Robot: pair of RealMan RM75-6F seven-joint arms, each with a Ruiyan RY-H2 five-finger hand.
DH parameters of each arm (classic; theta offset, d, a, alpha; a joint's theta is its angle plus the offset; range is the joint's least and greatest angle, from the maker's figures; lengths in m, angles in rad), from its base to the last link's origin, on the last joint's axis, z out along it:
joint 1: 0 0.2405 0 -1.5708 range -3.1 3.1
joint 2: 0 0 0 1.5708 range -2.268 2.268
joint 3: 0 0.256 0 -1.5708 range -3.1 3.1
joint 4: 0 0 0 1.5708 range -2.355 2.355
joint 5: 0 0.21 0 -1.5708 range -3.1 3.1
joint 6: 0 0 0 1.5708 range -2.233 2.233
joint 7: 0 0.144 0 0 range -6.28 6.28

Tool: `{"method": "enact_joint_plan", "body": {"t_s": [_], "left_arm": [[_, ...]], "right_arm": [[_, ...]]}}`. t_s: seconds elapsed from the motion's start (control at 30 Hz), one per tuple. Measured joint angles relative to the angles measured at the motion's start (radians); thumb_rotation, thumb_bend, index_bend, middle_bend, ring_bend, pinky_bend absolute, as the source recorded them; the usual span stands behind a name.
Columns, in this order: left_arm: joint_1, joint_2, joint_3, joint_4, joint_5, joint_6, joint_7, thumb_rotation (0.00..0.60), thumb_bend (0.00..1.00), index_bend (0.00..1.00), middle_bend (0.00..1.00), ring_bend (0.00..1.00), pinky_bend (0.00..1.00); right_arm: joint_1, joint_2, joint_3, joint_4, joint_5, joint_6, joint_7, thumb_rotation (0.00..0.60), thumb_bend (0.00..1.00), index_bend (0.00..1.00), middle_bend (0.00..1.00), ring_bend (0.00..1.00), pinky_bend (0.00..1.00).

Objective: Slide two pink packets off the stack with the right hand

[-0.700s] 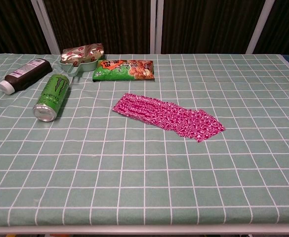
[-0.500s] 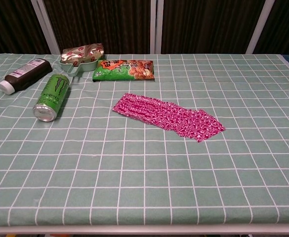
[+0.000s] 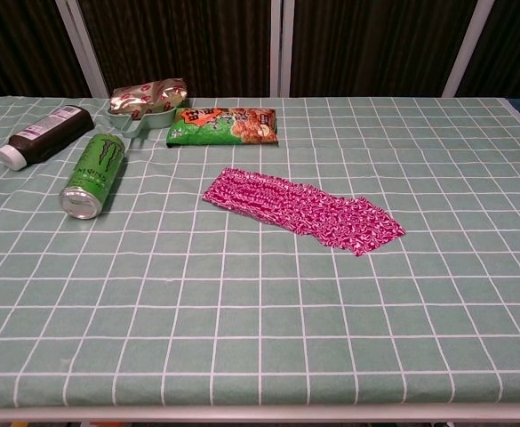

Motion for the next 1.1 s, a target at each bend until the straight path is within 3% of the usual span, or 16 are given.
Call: {"method": "enact_joint_plan", "body": {"t_s": [0.07, 0.13, 0.2, 0.27, 0.4, 0.6, 0.8, 0.87, 1.0, 1.1], "left_arm": [[-0.002, -0.001, 0.002, 0.003, 0.005, -0.002, 0.002, 0.6, 0.14, 0.08, 0.05, 0.0, 0.21], [-0.003, 0.0, 0.004, 0.004, 0.011, -0.002, 0.003, 0.6, 0.14, 0.08, 0.05, 0.0, 0.21], [-0.003, 0.002, 0.004, 0.002, 0.011, 0.001, 0.003, 0.6, 0.14, 0.08, 0.05, 0.0, 0.21], [-0.002, 0.003, 0.003, 0.002, 0.009, 0.002, 0.002, 0.6, 0.14, 0.08, 0.05, 0.0, 0.21], [0.0, 0.0, 0.006, 0.006, 0.005, -0.001, 0.001, 0.6, 0.14, 0.08, 0.05, 0.0, 0.21], [0.003, -0.003, 0.008, 0.02, 0.002, -0.002, -0.012, 0.6, 0.14, 0.08, 0.05, 0.0, 0.21], [0.004, -0.007, 0.009, 0.03, -0.001, -0.005, -0.022, 0.6, 0.14, 0.08, 0.05, 0.0, 0.21], [0.004, -0.009, 0.008, 0.031, -0.003, -0.006, -0.022, 0.6, 0.14, 0.08, 0.05, 0.0, 0.21], [0.003, -0.01, 0.007, 0.032, -0.007, -0.011, -0.02, 0.6, 0.14, 0.08, 0.05, 0.0, 0.21], [0.002, -0.01, 0.006, 0.032, -0.01, -0.014, -0.02, 0.6, 0.14, 0.08, 0.05, 0.0, 0.21]], "right_arm": [[0.009, 0.005, 0.004, -0.01, 0.002, -0.012, -0.001, 0.6, 0.31, 0.0, 0.45, 0.54, 0.58], [0.016, 0.009, 0.003, -0.018, 0.0, -0.027, -0.005, 0.6, 0.39, 0.0, 0.63, 0.72, 0.74], [0.027, 0.012, -0.001, -0.026, -0.002, -0.05, -0.017, 0.6, 0.51, 0.01, 0.78, 0.82, 0.82], [0.039, 0.011, -0.003, -0.036, -0.002, -0.071, -0.036, 0.6, 0.65, 0.06, 0.85, 0.87, 0.85], [0.06, 0.001, 0.0, -0.044, 0.005, -0.095, -0.087, 0.6, 0.79, 0.24, 0.87, 0.88, 0.85], [0.087, -0.044, 0.002, -0.045, 0.003, -0.114, -0.149, 0.6, 0.96, 0.27, 0.87, 0.88, 0.85], [0.105, -0.078, -0.007, -0.036, 0.02, -0.154, -0.2, 0.6, 0.98, 0.27, 0.87, 0.88, 0.85], [0.113, -0.086, -0.012, -0.037, 0.042, -0.184, -0.228, 0.6, 0.98, 0.23, 0.87, 0.88, 0.85], [0.134, -0.101, -0.019, -0.058, 0.112, -0.257, -0.301, 0.6, 1.0, 0.02, 0.87, 0.88, 0.85], [0.157, -0.118, -0.023, -0.083, 0.173, -0.311, -0.363, 0.6, 1.0, 0.0, 0.87, 0.88, 0.85]]}}
